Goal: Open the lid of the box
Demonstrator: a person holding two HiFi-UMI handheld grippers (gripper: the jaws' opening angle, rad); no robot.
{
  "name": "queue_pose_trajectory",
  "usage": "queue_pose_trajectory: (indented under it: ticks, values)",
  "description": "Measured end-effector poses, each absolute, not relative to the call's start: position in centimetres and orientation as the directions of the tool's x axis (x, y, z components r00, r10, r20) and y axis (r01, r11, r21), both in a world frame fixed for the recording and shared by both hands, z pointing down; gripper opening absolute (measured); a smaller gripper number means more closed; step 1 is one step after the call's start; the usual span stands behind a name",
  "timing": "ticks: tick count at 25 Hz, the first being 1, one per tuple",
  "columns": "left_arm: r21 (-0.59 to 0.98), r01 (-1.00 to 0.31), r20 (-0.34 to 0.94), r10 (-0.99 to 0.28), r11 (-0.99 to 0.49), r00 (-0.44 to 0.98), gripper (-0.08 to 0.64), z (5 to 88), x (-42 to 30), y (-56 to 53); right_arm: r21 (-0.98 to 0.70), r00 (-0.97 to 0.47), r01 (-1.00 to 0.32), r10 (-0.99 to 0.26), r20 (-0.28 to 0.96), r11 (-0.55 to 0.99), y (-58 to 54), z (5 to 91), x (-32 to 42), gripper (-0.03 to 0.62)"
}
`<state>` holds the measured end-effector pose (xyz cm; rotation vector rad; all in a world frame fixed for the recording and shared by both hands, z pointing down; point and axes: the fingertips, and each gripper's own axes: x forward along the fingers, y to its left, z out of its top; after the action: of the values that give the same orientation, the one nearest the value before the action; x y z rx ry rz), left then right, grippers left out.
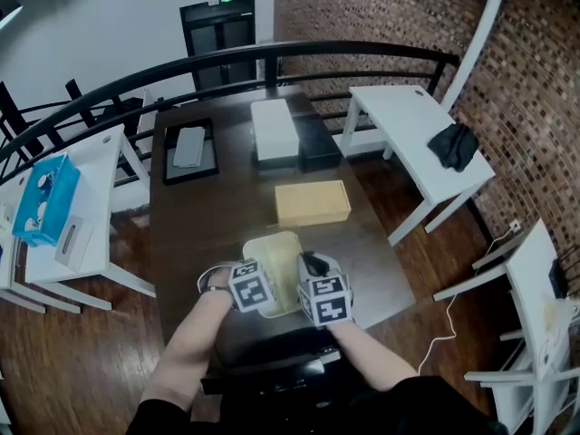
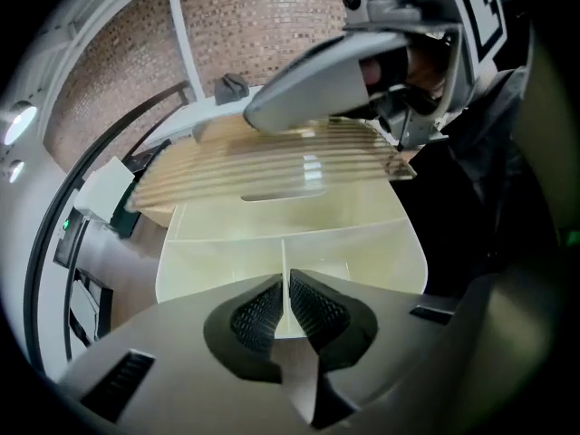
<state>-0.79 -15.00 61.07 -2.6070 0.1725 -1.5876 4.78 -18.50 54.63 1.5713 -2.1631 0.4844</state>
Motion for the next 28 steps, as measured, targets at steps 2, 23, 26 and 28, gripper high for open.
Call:
queue_pose_trajectory:
  ticks: [2,23,26,28]
  values:
    - [-0.128,-0.057,0.880,-0.140,-0.990,0.454,0.015,61.0,-0.8,-15.0,-0.034,-0.259,-0.960,-0.831,0.493,0.279,-19.2,53.2,6.4,0.023]
    - [-0.108,-0.236,0.860,-0.210,-0.966,0.465,0.036,60.6,-1.2,-16.0,0.060,-0.073,-0.985,-0.695,0.716,0.164,-18.4,72.8,20.8,0.018]
    - [-0.131,-0.234,0.856,-0.229,-0.963,0.464,0.039,60.5,-1.0,-15.9,0.036,-0.091,-0.985,-0.690,0.718,0.167,-18.5,72.8,20.6,0.017]
    - [-0.147,-0.231,0.849,-0.243,-0.962,0.469,0.043,60.4,-1.0,-15.8,0.019,-0.108,-0.986,-0.716,0.690,0.167,-18.9,71.0,20.2,0.031]
